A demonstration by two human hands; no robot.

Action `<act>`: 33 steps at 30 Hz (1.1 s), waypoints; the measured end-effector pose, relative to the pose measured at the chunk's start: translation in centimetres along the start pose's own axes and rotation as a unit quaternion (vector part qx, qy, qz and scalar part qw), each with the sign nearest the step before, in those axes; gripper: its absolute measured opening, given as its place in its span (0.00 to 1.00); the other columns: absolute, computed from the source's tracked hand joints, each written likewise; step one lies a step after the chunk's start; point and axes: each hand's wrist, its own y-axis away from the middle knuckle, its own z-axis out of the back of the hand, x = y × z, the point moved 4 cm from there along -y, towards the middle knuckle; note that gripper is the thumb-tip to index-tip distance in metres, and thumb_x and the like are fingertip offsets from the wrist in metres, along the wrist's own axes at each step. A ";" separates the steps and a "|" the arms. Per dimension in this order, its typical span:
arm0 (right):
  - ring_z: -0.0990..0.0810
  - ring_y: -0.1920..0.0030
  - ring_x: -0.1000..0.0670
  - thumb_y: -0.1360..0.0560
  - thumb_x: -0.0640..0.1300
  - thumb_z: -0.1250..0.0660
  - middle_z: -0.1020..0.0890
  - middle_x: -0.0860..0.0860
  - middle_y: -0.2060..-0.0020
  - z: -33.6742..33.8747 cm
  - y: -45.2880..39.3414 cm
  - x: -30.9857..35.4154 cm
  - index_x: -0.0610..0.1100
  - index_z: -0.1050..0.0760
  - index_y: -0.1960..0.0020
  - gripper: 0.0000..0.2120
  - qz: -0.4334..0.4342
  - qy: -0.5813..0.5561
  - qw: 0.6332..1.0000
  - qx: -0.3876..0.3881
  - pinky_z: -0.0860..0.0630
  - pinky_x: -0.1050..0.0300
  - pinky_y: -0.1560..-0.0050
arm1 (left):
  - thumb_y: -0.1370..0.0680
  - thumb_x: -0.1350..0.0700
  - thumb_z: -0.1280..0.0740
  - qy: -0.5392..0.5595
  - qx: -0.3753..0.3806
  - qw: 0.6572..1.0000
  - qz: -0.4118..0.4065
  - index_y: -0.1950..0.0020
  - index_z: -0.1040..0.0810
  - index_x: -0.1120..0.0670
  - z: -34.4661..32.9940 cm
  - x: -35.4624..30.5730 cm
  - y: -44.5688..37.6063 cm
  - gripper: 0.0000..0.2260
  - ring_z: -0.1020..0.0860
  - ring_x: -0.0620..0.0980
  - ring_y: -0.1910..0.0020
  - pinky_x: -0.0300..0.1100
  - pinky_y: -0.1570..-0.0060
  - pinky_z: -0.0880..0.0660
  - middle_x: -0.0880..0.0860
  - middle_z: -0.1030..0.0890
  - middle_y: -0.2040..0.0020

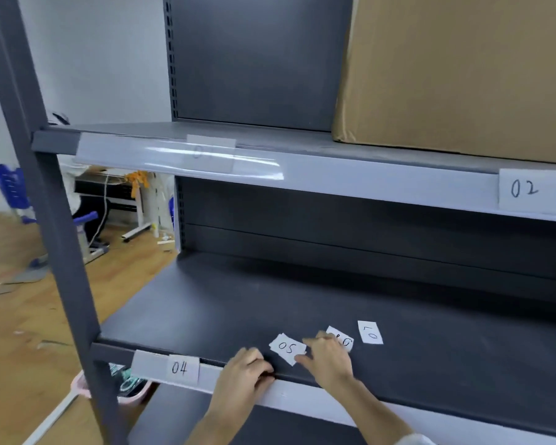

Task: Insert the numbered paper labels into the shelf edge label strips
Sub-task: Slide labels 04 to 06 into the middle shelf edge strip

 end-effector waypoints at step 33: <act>0.29 0.69 0.55 0.28 0.38 0.35 0.22 0.50 0.69 6.3 7.7 -16.9 0.46 0.21 0.64 0.08 -0.090 -0.262 0.961 0.001 0.34 0.70 0.71 | 0.53 0.60 0.24 -0.119 0.129 0.970 -0.168 0.56 0.22 0.48 -8.6 -14.5 -1.2 0.27 0.34 0.46 0.60 0.33 0.71 0.28 0.44 0.31 0.52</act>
